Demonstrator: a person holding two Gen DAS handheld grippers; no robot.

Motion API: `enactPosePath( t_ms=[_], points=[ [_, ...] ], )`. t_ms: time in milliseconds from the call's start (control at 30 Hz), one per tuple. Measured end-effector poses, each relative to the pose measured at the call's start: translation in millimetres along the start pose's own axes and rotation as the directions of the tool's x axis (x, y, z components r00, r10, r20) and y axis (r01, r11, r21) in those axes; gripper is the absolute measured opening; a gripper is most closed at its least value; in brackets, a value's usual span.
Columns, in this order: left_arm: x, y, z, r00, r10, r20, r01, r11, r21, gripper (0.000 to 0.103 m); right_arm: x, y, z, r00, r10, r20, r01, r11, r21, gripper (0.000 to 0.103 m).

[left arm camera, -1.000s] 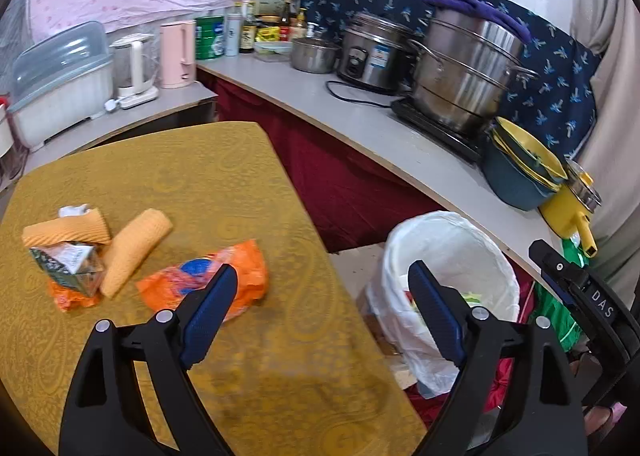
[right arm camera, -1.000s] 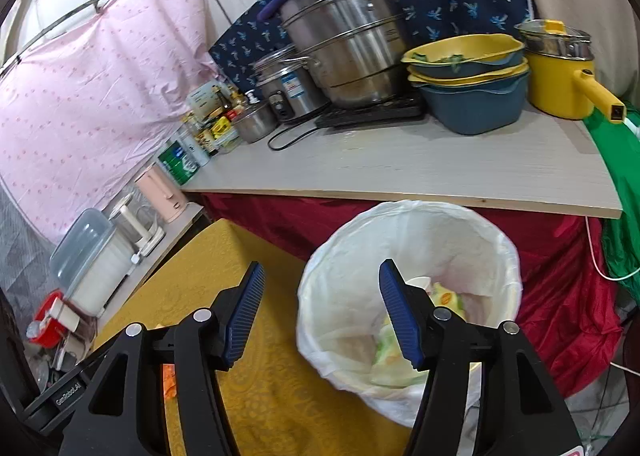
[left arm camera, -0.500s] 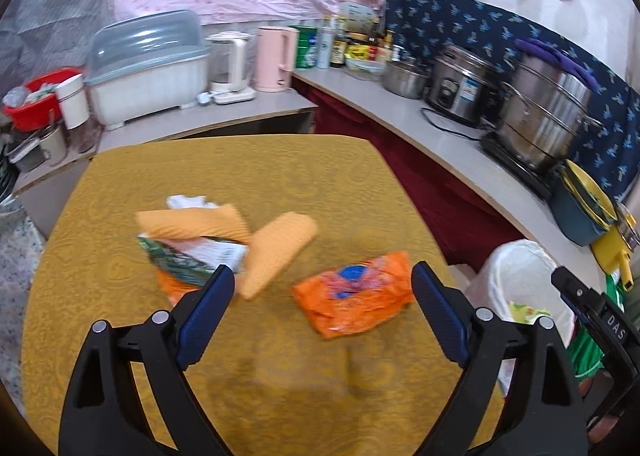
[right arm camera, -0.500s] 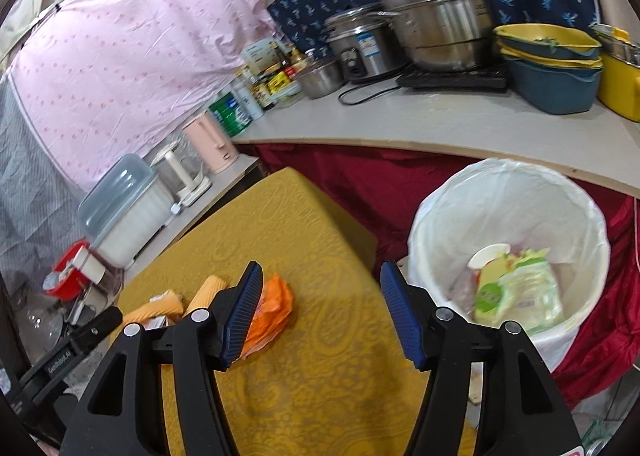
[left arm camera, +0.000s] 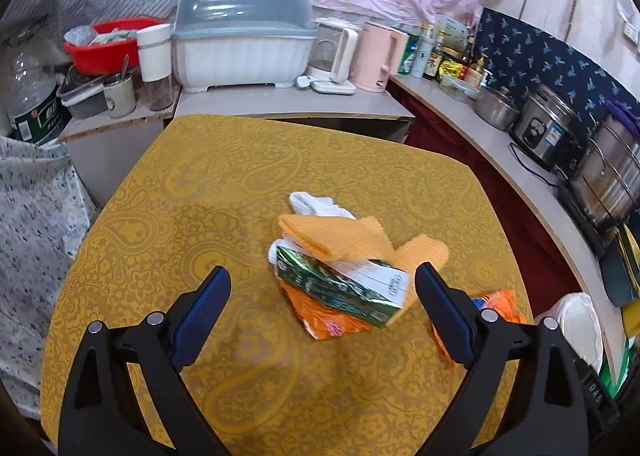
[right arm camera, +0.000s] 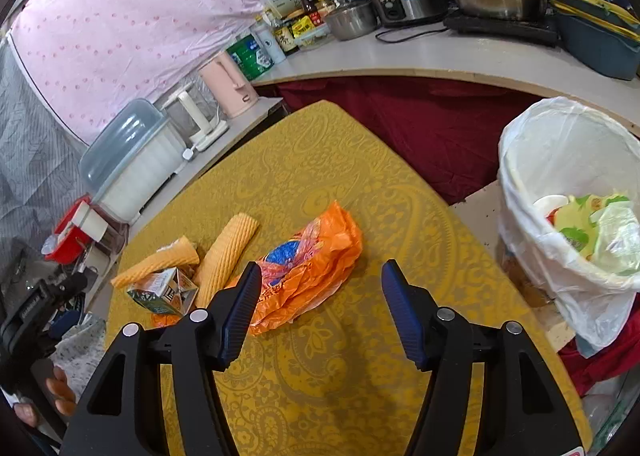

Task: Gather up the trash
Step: 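Grasp the orange snack bag with the right tool while the left grasps an orange foam net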

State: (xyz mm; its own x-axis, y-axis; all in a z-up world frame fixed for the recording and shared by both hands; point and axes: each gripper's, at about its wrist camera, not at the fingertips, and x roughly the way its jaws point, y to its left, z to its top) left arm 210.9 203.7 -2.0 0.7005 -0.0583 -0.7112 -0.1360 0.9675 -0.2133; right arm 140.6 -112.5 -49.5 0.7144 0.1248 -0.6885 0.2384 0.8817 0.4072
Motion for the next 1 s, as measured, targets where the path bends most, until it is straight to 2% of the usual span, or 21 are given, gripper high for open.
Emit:
enactPosePath(
  t_ms=[267, 400, 600, 800, 833, 867, 933, 1000],
  points=[
    [39.7, 18.0, 19.3, 0.997, -0.050, -0.065, 0.043, 0.994, -0.095, 0.089, 43.0, 2.4, -8.1, 0.998, -0.028, -0.063, 0.029, 0.999, 0.017, 0.061],
    [66.4, 16.1, 24.2, 0.994, -0.042, -0.100, 0.032, 0.994, -0.103, 0.089, 62.2, -2.5, -7.3, 0.995, -0.045, -0.088, 0.048, 0.998, 0.042, 0.061],
    [88.2, 9.4, 25.9, 0.991, -0.065, -0.118, 0.055, 0.995, -0.083, 0.086, 84.8, 0.0, -5.9, 0.992, -0.062, -0.106, 0.067, 0.997, 0.040, 0.061],
    [90.4, -5.3, 22.3, 0.993, -0.061, -0.104, 0.062, 0.998, 0.007, 0.047, 97.8, 8.1, -3.6, 0.992, -0.080, -0.092, 0.082, 0.996, 0.015, 0.061],
    [90.1, -6.5, 22.5, 0.993, -0.058, -0.100, 0.060, 0.998, 0.016, 0.035, 99.1, 8.6, -2.9, 0.992, -0.083, -0.091, 0.084, 0.996, 0.012, 0.061],
    [89.6, -7.4, 22.5, 0.993, -0.057, -0.099, 0.060, 0.998, 0.024, 0.025, 100.5, 10.1, -2.8, 0.992, -0.087, -0.089, 0.088, 0.996, 0.007, 0.056],
    [87.3, -7.5, 22.2, 0.993, -0.065, -0.096, 0.068, 0.997, 0.033, 0.014, 102.4, 12.5, -2.5, 0.992, -0.089, -0.090, 0.090, 0.996, -0.001, 0.047],
    [83.5, -6.6, 22.7, 0.995, -0.065, -0.082, 0.068, 0.997, 0.033, 0.011, 102.2, 13.4, -2.9, 0.992, -0.083, -0.090, 0.084, 0.996, 0.000, 0.040]
  ],
)
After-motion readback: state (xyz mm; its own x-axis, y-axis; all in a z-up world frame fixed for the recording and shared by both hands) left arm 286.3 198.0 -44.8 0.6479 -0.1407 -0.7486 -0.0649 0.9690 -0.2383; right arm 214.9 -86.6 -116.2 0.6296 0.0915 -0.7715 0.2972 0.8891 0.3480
